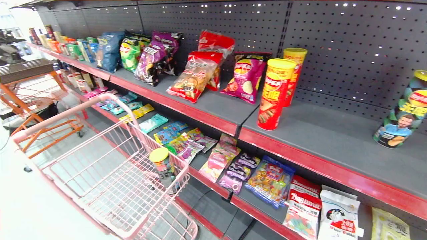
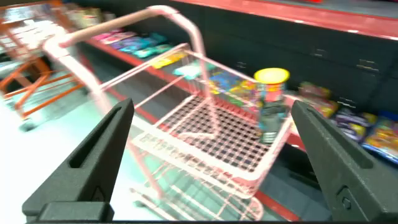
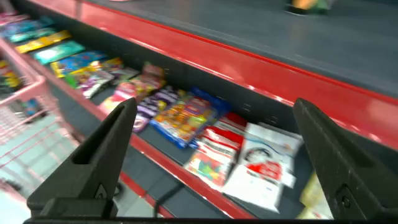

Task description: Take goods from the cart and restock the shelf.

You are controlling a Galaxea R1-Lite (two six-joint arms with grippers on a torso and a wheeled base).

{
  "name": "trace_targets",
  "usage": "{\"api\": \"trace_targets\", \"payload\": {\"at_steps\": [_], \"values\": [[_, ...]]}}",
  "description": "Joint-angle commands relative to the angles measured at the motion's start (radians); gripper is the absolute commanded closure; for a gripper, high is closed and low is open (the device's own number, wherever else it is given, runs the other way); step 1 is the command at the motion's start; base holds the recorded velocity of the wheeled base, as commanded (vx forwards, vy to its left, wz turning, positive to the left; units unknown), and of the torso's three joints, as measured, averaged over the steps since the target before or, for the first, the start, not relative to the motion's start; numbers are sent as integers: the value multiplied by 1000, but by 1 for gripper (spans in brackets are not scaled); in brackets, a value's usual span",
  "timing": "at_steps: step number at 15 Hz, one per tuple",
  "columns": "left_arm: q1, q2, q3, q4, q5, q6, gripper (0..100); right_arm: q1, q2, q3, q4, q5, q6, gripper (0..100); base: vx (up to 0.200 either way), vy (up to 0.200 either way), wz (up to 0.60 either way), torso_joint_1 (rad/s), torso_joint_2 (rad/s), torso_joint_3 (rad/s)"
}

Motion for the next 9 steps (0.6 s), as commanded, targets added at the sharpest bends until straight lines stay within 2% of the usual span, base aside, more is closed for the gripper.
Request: {"api": "trace_targets", "payload": {"at_steps": [1, 2, 9], "values": [[1, 1, 0, 0, 1, 0, 0, 0, -1, 0, 0, 0, 0, 0, 0, 0, 600, 12, -2, 7], [-1, 1, 0, 0, 1, 0, 0, 0, -1, 0, 0, 0, 1, 0, 0, 0, 600, 7, 2, 2], [1, 1, 0, 0, 1, 0, 0, 0, -1, 0, 0, -3, 4, 0, 0, 0, 0, -9, 16, 11]]}}
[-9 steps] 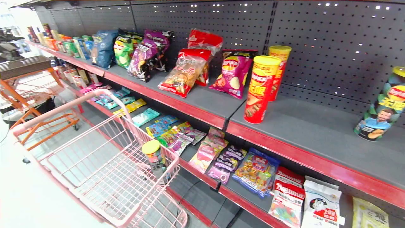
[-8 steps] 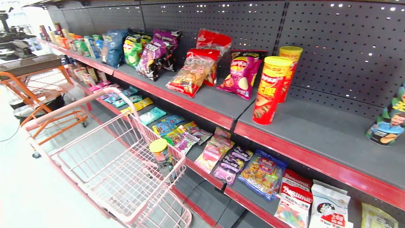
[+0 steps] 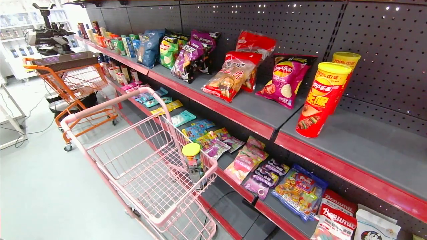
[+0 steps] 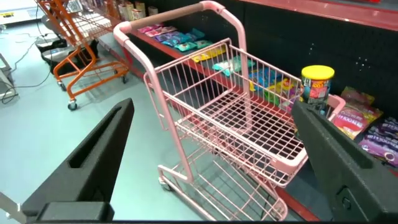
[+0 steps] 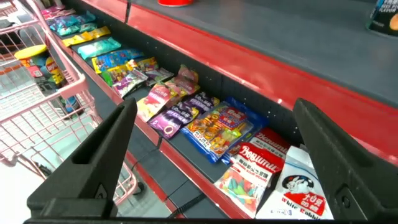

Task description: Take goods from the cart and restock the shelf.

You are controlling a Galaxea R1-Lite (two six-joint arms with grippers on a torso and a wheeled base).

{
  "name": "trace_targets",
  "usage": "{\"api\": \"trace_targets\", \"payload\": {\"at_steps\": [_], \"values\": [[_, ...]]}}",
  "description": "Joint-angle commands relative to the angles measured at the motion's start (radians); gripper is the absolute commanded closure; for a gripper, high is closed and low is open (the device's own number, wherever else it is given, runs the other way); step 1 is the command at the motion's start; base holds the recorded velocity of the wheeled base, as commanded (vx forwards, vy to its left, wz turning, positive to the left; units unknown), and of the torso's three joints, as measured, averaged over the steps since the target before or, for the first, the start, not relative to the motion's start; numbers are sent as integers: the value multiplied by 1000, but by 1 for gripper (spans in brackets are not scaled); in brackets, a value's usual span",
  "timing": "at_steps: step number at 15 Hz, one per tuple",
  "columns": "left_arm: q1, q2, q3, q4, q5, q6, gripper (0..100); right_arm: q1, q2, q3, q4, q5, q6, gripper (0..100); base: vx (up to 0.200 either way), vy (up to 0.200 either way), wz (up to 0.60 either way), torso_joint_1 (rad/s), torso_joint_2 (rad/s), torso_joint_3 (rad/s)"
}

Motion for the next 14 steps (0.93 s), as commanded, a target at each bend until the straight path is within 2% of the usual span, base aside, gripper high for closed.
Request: {"api": "trace_targets", "payload": {"at_steps": [1, 5, 14], "values": [[0, 1, 0, 0, 0, 0, 0, 0, -1, 0, 0, 0, 0, 0, 0, 0, 0, -129, 305, 183], [-1, 1, 0, 0, 0, 1, 0, 0, -1, 0, 0, 0, 0, 0, 0, 0, 0, -166, 427, 259], [0, 1, 0, 0, 0, 0, 0, 0, -1, 0, 0, 0, 1, 0, 0, 0, 0, -184, 534, 349]]}}
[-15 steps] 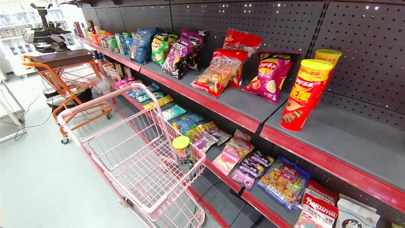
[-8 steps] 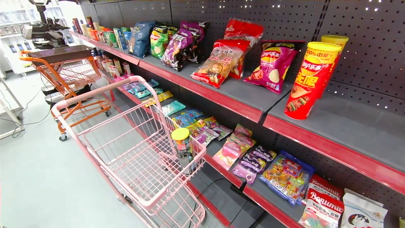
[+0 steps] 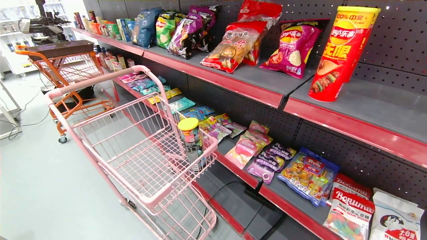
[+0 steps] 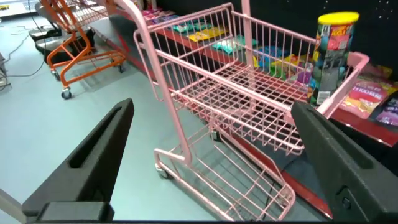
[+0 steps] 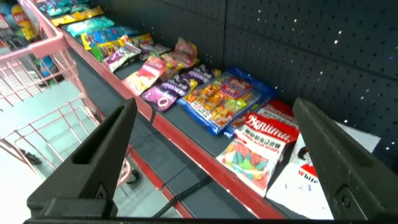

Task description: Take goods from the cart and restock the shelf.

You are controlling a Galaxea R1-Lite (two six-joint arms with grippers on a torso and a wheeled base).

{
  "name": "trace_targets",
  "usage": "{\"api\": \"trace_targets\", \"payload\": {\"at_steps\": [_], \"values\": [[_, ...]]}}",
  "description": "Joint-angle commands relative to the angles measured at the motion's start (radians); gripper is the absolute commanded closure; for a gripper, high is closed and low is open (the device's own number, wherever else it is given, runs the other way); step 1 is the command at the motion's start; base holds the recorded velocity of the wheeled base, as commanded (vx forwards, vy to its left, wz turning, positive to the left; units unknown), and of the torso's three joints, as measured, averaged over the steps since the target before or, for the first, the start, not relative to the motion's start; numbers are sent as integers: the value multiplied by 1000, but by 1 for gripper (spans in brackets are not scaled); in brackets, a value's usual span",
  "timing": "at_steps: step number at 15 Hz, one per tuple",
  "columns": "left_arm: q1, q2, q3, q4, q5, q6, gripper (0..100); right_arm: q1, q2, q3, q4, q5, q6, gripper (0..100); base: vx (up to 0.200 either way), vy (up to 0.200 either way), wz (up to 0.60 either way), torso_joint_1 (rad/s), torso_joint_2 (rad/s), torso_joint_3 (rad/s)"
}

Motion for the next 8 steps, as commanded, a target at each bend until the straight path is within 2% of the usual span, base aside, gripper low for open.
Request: {"api": "trace_targets", "payload": {"at_steps": [1, 3, 5, 7, 8], "values": [[0, 1, -1, 0, -1, 1, 0, 0, -1, 0, 0, 0, 0, 0, 0, 0, 0, -154, 505, 364], [0, 1, -1, 1, -6, 4, 0, 0, -1, 0, 0, 0, 0, 0, 0, 0, 0, -134, 495, 356], [0, 1, -3, 3, -14, 0, 0, 0, -1, 0, 0, 0, 0, 0, 0, 0, -600, -115, 478, 366], [-3, 16, -20, 1, -56, 3, 0, 0, -1, 0, 0, 0, 0, 0, 0, 0, 0, -88, 417, 327], [-31, 257, -244, -2, -87, -26, 0, 0, -1, 0, 0, 0, 0, 0, 0, 0, 0, -27, 198, 154]]}}
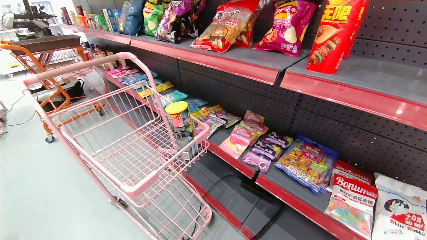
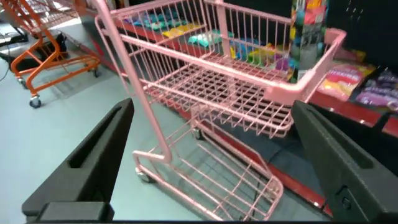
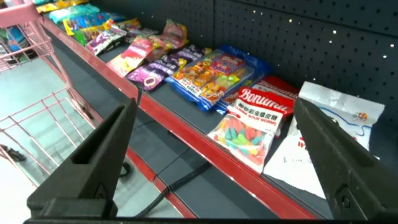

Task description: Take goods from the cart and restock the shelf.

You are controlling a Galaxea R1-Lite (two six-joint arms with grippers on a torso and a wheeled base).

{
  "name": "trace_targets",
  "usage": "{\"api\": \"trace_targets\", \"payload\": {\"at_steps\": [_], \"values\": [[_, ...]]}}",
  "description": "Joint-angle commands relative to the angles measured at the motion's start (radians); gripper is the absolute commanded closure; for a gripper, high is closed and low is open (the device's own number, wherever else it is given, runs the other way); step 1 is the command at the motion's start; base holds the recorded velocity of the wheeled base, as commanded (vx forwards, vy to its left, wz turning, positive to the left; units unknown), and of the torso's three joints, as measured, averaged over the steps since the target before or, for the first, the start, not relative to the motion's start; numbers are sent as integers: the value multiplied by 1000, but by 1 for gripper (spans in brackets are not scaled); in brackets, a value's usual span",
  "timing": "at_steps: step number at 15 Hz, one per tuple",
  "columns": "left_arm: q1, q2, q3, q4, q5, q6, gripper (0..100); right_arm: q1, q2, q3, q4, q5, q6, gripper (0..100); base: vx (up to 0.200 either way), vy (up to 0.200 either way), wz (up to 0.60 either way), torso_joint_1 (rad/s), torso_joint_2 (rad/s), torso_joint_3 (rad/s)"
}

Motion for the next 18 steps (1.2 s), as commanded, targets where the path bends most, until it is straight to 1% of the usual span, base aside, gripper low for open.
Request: {"api": "trace_targets", "payload": {"at_steps": [1, 2, 3, 4, 5, 6, 7, 8, 9, 10, 11, 12, 13, 15, 16, 17, 18], "values": [[-27, 417, -366, -10, -18, -88, 0, -2, -1, 0, -2, 0, 0, 0, 0, 0, 0, -32, 115, 100], [-24, 611, -537, -10, -15, -130, 0, -2, -1, 0, -2, 0, -2, 0, 0, 0, 0, -12, 66, 46], [-19, 766, -642, -22, -18, -131, 0, -2, -1, 0, -2, 0, -2, 0, 0, 0, 0, 0, 0, 0], [-19, 835, -666, -56, -24, -130, 0, -2, -1, 0, -2, -1, -2, 0, 0, 0, 0, 0, 0, 0], [-18, 936, -680, -151, -44, -124, 0, -2, -1, 0, -2, -1, 0, 0, 0, 0, 0, 0, 0, 0], [21, 1080, -703, -283, -51, -114, 0, -2, -1, 0, -2, -1, 0, 0, 0, 0, 0, 0, 0, 0], [53, 1148, -717, -329, -54, -105, 0, -2, -1, 0, -2, -1, 0, 0, 0, 0, 0, 0, 0, 0], [53, 1148, -717, -329, -54, -105, 0, -2, -1, 0, -2, -1, 0, 0, 0, 0, 0, 0, 0, 0], [143, 1378, -766, -463, -145, -87, 0, -2, -1, 0, -2, -1, 0, 0, 0, 0, 0, 0, 0, 0], [142, 1419, -764, -466, -205, -76, 0, -2, -1, 0, -2, -1, -2, 0, 0, 0, 0, 0, 0, 0], [133, 1456, -763, -467, -246, -45, 0, -2, -1, 0, -2, -1, 0, 0, 0, 0, 0, 0, 0, 0], [128, 1508, -766, -478, -269, -6, 0, -2, -1, 0, -2, -1, -2, 0, 0, 0, 0, 0, 0, 0], [114, 1542, -761, -496, -285, 5, 0, -2, -1, 0, -2, -1, -2, 0, 0, 0, 0, 0, 0, 0], [61, 1583, -752, -530, -295, 1, 0, -2, -1, 0, -2, -1, -2, 0, 0, 0, 0, 0, 0, 0], [-13, 1620, -757, -556, -298, -2, 0, -2, -1, 0, -2, -1, -2, 0, 0, 0, 0, 0, 0, 0], [-39, 1631, -758, -567, -301, -4, 0, -2, -1, 0, -2, -1, -2, 0, 0, 0, 0, 0, 0, 0], [-93, 1657, -757, -582, -303, -2, 0, -2, -1, 0, -2, -1, -2, 0, 0, 0, 0, 0, 0, 0]]}}
